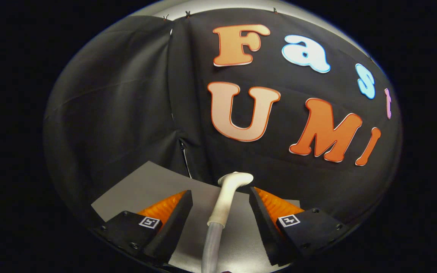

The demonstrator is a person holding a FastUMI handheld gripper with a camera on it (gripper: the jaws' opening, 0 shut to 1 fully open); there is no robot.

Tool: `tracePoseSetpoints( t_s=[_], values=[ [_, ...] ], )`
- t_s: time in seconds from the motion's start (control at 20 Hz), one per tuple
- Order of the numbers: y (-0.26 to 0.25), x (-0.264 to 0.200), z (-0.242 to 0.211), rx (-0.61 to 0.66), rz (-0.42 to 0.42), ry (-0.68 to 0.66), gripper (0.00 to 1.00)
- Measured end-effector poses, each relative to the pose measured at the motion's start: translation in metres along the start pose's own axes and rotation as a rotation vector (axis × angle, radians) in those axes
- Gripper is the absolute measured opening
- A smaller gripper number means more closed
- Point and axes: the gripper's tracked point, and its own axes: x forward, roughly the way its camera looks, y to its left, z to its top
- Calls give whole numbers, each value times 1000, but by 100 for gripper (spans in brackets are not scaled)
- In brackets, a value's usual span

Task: Iron the clothes twice with a garment steamer, once on the left side and once on the right side.

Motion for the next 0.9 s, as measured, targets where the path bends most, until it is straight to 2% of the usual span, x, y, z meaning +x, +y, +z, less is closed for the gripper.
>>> tracePoseSetpoints(
  t_s=[0.2, 0.55, 0.8, 0.9],
  values=[
    [-9, 43, -28, -21, -13, 151, 97],
    [-10, 84, -62, -31, -25, 300, 98],
    [-13, 101, -81, -30, -34, 367, 97],
    [-20, 104, -82, -15, -47, 367, 94]
  ],
)
